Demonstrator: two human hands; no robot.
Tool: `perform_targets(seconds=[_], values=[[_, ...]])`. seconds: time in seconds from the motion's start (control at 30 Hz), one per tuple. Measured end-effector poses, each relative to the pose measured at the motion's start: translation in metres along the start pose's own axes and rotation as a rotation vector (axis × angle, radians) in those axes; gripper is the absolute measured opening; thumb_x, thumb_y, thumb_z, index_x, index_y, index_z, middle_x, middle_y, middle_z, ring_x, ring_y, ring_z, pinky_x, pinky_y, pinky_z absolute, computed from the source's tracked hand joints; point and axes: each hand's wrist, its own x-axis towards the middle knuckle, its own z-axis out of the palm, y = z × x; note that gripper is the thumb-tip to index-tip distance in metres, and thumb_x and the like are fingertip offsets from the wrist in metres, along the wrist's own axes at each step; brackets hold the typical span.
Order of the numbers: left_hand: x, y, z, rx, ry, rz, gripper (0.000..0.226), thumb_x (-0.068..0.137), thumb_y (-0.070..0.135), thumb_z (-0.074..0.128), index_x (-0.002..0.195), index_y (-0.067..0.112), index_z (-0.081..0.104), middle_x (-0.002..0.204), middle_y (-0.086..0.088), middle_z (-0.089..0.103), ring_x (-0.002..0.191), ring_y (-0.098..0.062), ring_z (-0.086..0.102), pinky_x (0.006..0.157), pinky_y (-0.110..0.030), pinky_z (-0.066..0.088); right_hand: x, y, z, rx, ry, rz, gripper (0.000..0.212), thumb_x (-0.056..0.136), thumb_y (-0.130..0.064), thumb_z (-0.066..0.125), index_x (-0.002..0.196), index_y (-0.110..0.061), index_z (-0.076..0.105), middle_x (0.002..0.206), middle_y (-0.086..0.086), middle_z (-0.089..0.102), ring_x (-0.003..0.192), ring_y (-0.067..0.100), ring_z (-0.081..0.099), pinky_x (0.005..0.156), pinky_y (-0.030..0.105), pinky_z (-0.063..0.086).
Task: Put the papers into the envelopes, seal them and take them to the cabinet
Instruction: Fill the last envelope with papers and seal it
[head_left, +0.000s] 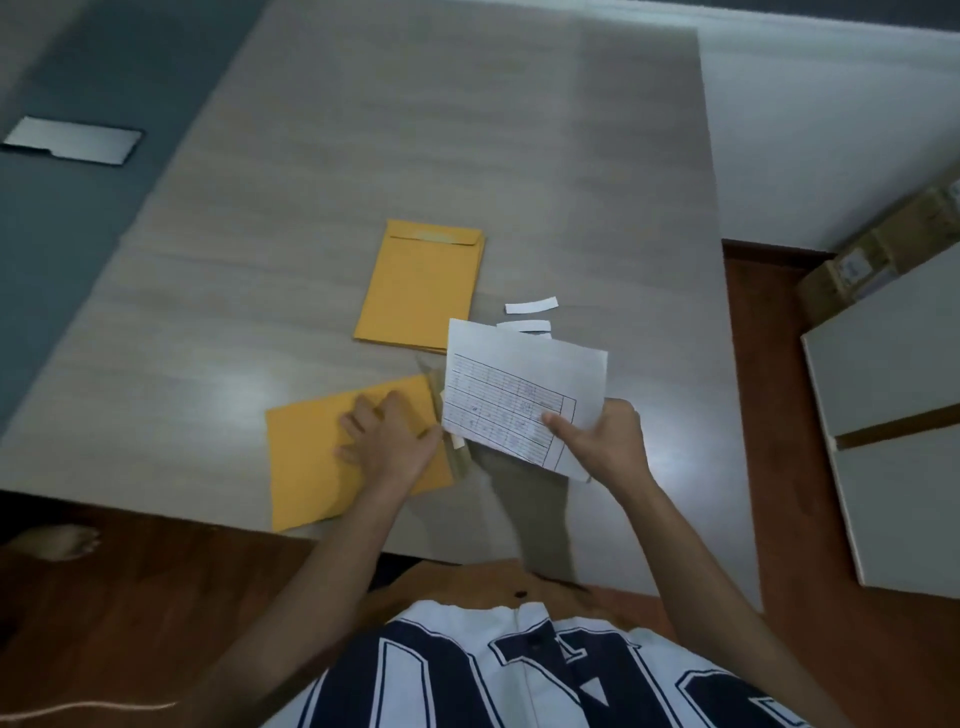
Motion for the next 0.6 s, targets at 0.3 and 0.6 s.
perform_targets(seconds=[0.3, 0.6], values=[[-0.003, 0.0, 0.003, 0.056, 0.029, 0.015, 0.09, 0.073, 0.065, 0.067, 0.145, 0.024, 0.032, 0.159, -0.014, 0.005, 0.145, -0.041, 0.002, 0.109, -0.068, 0.016, 0.001, -0.007, 0.008, -0.182, -0.021, -0.135, 0.024, 0.076, -0.027, 0.08, 0.091, -0.009, 0.078, 0.083, 0.003, 0.077, 0.053, -0.001, 0.056, 0.042, 0.002, 0.039], [-0.005, -0.008, 0.006, 0.095, 0.031, 0.103, 0.089, 0.07, 0.064, 0.063, 0.145, 0.024, 0.033, 0.159, -0.012, 0.008, 0.146, -0.039, 0.001, 0.112, -0.068, 0.014, 0.013, 0.0, 0.018, -0.106, -0.387, 0.122, 0.025, 0.073, -0.022, 0.084, 0.089, -0.025, 0.066, 0.088, -0.011, 0.066, 0.068, -0.003, 0.061, 0.047, 0.008, 0.044]])
